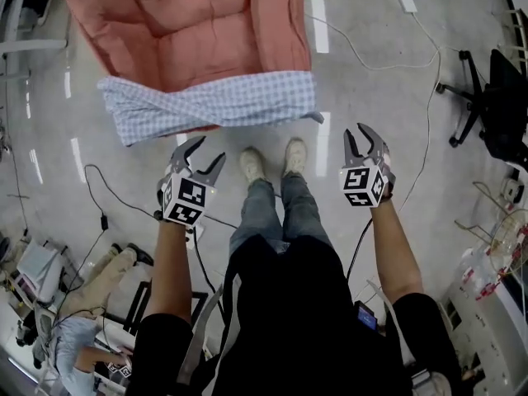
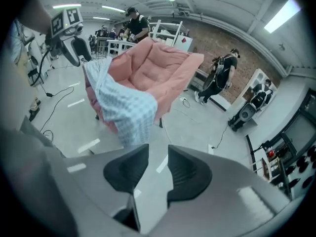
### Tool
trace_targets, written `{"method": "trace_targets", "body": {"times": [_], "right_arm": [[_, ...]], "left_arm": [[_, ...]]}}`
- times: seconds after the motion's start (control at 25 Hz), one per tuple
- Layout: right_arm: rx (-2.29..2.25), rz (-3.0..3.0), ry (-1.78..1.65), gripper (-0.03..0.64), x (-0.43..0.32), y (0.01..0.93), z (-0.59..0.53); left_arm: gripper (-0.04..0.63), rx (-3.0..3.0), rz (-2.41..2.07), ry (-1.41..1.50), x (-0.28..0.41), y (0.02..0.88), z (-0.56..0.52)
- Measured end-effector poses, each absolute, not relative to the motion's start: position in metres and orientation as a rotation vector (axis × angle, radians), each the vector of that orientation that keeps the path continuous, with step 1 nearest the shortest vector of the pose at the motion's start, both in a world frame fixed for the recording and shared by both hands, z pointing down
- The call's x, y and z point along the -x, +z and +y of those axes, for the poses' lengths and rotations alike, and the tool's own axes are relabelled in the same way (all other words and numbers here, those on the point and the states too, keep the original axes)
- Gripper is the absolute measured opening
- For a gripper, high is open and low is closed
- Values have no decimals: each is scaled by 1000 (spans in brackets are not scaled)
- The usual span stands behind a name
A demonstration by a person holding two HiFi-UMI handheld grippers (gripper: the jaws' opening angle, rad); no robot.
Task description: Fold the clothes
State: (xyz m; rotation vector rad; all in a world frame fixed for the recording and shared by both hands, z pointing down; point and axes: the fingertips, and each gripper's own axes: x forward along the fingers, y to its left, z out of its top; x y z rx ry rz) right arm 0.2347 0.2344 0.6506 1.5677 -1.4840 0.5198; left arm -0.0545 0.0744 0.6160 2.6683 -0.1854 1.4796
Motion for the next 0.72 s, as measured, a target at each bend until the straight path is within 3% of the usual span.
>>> {"method": "trace_targets", "body": {"times": [0.4,0.72], "right_arm": [[-1575,-1752,293,120,-220,489,79],[-1501,-1883,349,117,-114,477,-10]], "left_arm": [[227,-2709,-475,1408,80,475,-26],[201,-2668,-513,1432,163,470,-93]]}}
